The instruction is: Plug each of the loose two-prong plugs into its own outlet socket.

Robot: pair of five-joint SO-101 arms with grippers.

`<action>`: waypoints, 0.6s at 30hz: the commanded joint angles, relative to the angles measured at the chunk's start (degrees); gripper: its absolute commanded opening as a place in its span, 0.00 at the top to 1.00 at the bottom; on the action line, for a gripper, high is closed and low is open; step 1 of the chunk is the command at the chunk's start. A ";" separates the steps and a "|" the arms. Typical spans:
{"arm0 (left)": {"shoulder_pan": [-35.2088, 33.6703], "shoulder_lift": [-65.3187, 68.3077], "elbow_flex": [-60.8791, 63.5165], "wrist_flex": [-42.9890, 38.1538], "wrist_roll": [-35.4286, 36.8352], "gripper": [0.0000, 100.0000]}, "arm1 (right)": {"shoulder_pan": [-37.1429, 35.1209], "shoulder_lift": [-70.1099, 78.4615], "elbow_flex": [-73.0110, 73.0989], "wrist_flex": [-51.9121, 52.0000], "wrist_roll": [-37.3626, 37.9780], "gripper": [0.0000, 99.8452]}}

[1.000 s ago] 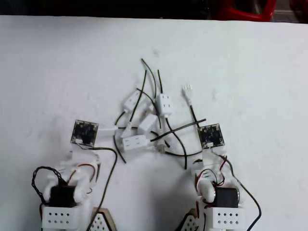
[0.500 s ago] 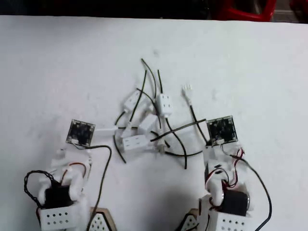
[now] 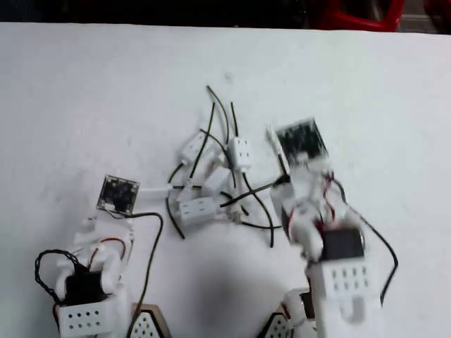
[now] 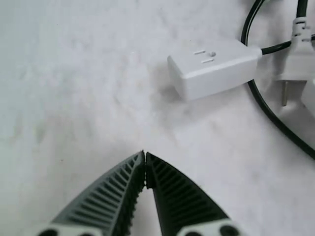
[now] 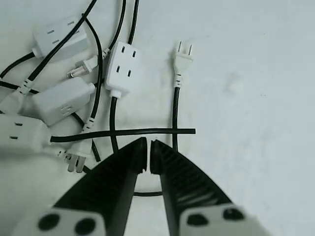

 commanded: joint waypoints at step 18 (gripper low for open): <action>-0.66 -0.66 -1.85 -0.70 0.09 0.82 | -0.40 56.57 -47.12 9.71 -1.23 0.85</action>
